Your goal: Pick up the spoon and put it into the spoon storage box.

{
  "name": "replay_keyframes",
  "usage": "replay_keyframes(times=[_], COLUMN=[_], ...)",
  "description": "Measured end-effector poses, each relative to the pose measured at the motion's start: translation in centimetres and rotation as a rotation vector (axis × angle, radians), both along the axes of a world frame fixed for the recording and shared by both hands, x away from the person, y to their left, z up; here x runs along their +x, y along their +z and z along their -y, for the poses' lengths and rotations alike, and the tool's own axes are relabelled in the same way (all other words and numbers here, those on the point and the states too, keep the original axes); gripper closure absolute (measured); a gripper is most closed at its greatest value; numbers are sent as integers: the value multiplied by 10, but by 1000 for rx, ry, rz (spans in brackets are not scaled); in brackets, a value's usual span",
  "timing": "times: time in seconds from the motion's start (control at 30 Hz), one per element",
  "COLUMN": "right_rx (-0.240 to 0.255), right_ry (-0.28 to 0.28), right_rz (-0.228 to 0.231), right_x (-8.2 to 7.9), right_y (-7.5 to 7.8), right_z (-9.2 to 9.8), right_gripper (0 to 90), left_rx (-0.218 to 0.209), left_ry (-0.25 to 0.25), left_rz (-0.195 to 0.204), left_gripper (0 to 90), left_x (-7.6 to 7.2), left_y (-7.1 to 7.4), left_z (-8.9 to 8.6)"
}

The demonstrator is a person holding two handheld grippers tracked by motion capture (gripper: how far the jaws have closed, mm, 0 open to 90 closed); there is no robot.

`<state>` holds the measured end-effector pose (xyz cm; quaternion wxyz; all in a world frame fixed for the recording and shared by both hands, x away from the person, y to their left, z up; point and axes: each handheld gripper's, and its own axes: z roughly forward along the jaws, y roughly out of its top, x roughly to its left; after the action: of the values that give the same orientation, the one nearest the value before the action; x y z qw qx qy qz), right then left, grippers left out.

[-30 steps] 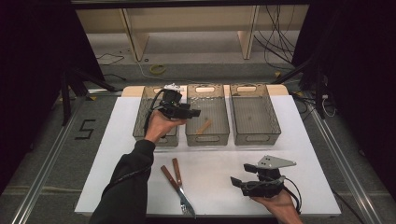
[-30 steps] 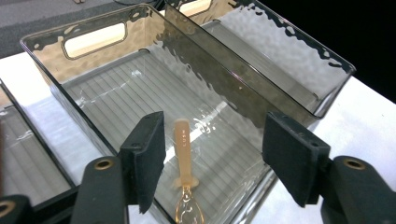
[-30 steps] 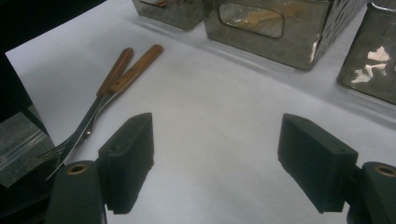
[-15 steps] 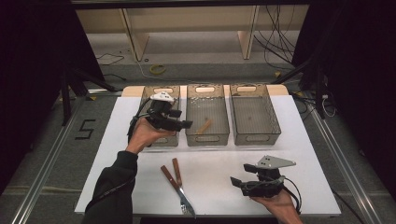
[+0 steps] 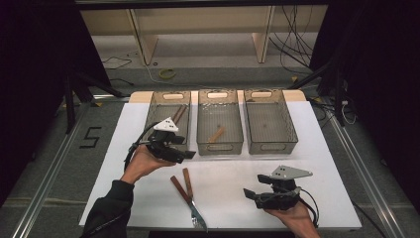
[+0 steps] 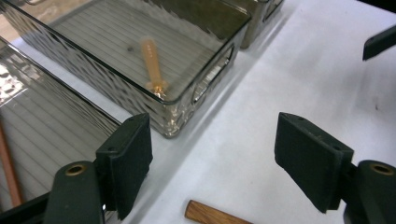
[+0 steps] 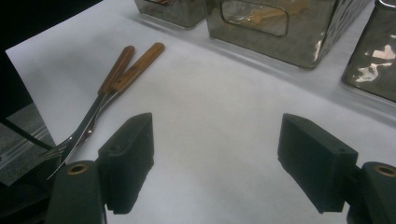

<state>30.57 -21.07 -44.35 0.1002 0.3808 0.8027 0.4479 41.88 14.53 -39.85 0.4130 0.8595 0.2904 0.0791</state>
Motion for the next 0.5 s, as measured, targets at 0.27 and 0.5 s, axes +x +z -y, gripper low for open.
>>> replay_keyframes(times=[0.27,0.5], right_rx=[4,5], right_ry=[-3,0], right_rz=[1,-2], right_x=[0,1], right_y=[0,-2], right_z=[0,1], right_gripper=[279,279], left_rx=[11,42], left_ry=[-10,-21], left_rz=[6,-10], left_gripper=[254,251], left_x=[-11,-16], left_y=[-13,-26], left_z=[1,2])
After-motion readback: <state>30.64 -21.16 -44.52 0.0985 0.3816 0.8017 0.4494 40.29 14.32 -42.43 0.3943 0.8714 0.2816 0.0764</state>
